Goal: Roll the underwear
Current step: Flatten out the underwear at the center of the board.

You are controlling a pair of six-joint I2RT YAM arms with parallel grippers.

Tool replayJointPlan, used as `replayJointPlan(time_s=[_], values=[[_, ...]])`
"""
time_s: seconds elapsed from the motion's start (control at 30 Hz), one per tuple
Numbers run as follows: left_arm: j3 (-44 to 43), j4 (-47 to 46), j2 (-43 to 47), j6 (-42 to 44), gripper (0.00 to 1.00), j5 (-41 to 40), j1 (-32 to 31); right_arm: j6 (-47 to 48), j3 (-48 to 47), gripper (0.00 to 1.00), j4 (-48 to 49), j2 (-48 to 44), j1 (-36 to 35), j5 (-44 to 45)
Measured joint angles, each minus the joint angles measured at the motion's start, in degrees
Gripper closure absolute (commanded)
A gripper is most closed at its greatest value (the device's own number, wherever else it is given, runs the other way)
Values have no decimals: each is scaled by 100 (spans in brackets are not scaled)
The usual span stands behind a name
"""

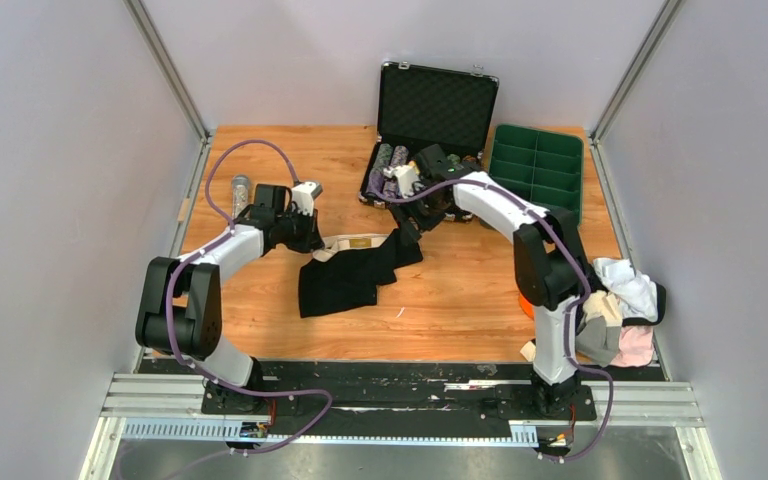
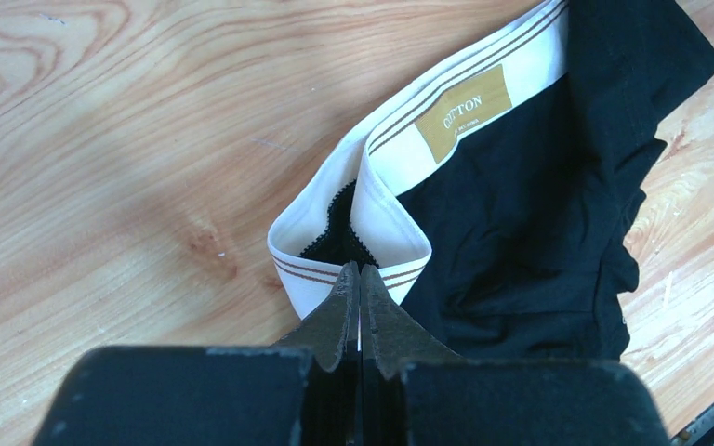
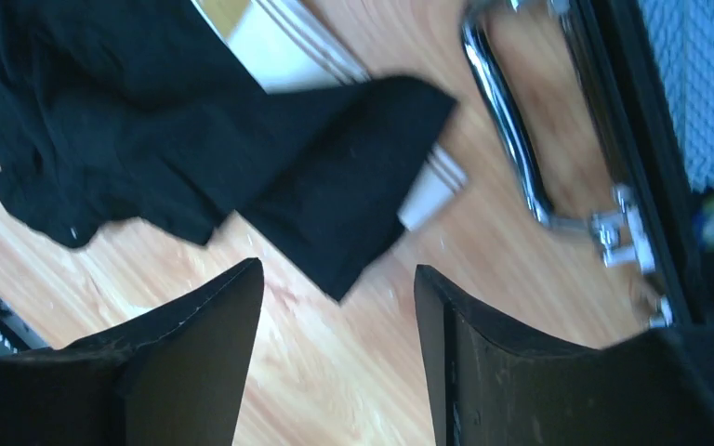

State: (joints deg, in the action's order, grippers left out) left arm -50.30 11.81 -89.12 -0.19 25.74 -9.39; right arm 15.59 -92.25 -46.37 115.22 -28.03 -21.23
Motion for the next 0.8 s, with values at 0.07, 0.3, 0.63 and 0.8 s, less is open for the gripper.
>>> replayJointPlan(time_s=[0.07, 0.3, 0.63, 0.8], values=[[0, -20, 0, -7, 100, -26, 0, -68, -326, 40, 63, 221, -199, 90], [13, -61, 9, -22, 100, -37, 0, -269, -844, 42, 177, 828, -597, 225], [61, -96, 66, -61, 100, -37, 0, -627, -905, 100, 293, 1185, -616, 616], [92, -101, 85, -81, 100, -39, 0, -599, -369, 100, 407, 785, -758, 678]])
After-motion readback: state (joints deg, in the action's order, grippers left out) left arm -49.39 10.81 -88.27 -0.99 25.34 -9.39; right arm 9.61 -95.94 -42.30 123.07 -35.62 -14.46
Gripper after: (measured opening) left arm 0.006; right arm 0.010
